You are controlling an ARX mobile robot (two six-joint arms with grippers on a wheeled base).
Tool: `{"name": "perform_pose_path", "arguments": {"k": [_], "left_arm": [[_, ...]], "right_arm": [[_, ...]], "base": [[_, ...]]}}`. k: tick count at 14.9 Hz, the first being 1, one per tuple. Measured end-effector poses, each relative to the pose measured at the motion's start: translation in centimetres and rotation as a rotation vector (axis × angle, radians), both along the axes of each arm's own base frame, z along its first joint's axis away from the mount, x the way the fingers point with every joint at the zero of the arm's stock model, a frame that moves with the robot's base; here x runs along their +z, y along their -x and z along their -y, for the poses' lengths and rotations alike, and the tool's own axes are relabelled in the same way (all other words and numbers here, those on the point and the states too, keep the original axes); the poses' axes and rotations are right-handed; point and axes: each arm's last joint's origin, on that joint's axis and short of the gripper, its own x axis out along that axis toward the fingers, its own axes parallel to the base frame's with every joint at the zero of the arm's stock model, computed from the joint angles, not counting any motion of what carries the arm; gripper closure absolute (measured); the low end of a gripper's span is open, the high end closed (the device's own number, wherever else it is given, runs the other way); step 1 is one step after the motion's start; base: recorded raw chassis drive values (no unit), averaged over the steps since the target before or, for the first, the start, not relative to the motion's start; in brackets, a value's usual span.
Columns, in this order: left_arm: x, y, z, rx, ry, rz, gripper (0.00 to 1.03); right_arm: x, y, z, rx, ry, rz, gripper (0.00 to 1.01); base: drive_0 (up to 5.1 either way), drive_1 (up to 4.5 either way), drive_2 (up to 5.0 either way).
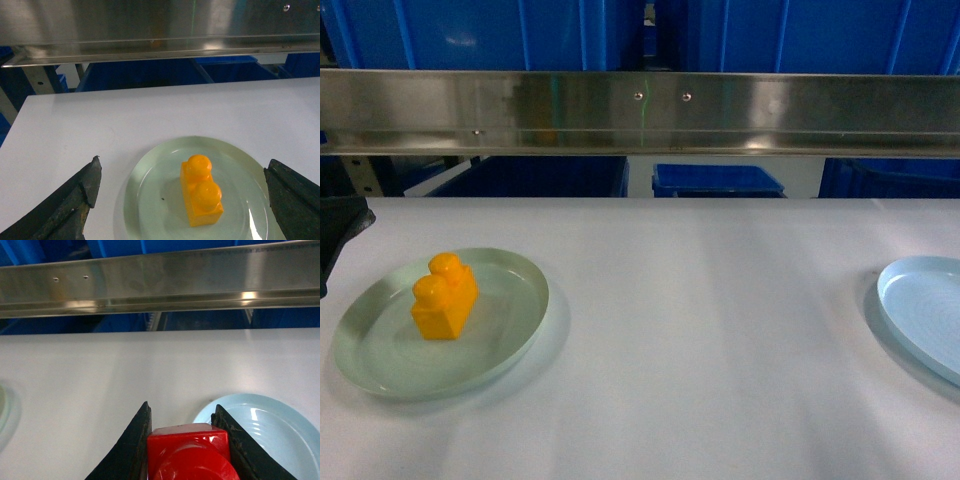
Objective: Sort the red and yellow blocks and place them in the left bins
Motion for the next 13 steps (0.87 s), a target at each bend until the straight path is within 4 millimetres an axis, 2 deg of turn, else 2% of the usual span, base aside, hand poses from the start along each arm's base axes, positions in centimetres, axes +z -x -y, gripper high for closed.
{"name": "perform_pose_path", "arguments": {"k": [4, 10, 11, 13], "left_arm": [[0.0, 0.0, 0.0, 0.0, 0.0, 0.0, 0.05], [0.0, 0.0, 0.0, -0.001, -0.001, 0.005, 0.05], [0.4, -1.2, -0.2, 0.012, -0.019, 0.035, 0.05], [1.4, -6.2, -0.4, -0.027, -0.042, 0.026, 0.05]], "right_arm": [[-0.3, -0.4, 0.6, -0.01, 0.096, 0.028, 0.72], [-0.1, -0.3, 0.6, -0.006, 0.043, 0.035, 0.72], [-0.1, -0.3, 0.6, -0.006, 0.043, 0.035, 0.72], [-0.1, -0.4, 0.6, -0.006, 0.043, 0.034, 0.72]], "base": [[0.0, 0.0, 0.0], [0.0, 0.0, 0.0], [0.0, 0.0, 0.0], [0.0, 0.0, 0.0]]}}
